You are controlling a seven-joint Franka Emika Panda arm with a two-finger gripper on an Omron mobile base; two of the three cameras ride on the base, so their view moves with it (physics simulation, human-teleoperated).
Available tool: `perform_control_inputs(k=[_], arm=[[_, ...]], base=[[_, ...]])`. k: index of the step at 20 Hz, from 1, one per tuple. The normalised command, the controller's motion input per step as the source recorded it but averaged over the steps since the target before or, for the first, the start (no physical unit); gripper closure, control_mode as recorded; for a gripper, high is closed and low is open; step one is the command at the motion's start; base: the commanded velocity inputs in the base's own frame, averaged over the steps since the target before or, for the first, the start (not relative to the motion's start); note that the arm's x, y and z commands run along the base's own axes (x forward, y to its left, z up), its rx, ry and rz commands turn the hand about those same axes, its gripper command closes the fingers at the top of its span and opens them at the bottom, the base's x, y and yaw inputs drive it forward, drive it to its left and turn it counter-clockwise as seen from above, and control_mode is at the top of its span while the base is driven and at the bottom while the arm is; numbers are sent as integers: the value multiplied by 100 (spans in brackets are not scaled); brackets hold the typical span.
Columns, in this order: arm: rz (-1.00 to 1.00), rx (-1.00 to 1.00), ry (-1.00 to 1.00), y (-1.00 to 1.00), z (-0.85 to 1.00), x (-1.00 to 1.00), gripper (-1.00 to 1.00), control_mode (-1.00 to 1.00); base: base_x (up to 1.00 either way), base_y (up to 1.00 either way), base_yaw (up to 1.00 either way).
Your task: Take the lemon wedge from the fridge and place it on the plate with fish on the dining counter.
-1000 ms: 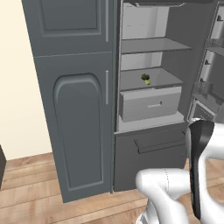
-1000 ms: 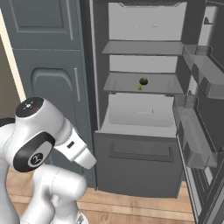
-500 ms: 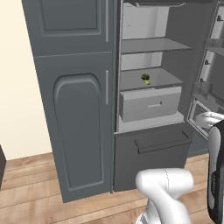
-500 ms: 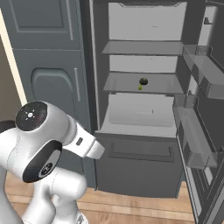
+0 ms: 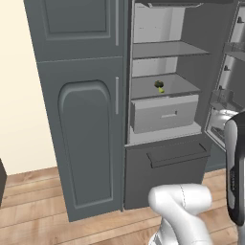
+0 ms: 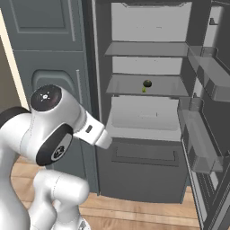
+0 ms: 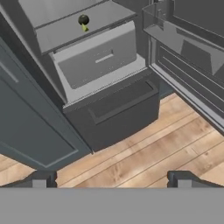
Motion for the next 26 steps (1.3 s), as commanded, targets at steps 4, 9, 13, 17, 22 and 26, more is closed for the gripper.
perform_control_inputs(k=[4, 9, 13, 17, 22, 26], arm=[[0, 0, 0, -25, 0, 0, -100, -100], [3, 0, -3, -70, -1, 0, -100, -100], [2, 0, -2, -20, 0, 16, -100, -100], [0, -4, 0, 15, -2, 34, -100, -100], [-3, -14, -10, 59, 0, 30, -100, -100], [0, 0, 0, 0, 0, 0, -100, -100]], base=[[0, 0, 0], [0, 0, 0], [0, 0, 0], [0, 0, 0], [0, 0, 0], [0, 0, 0]])
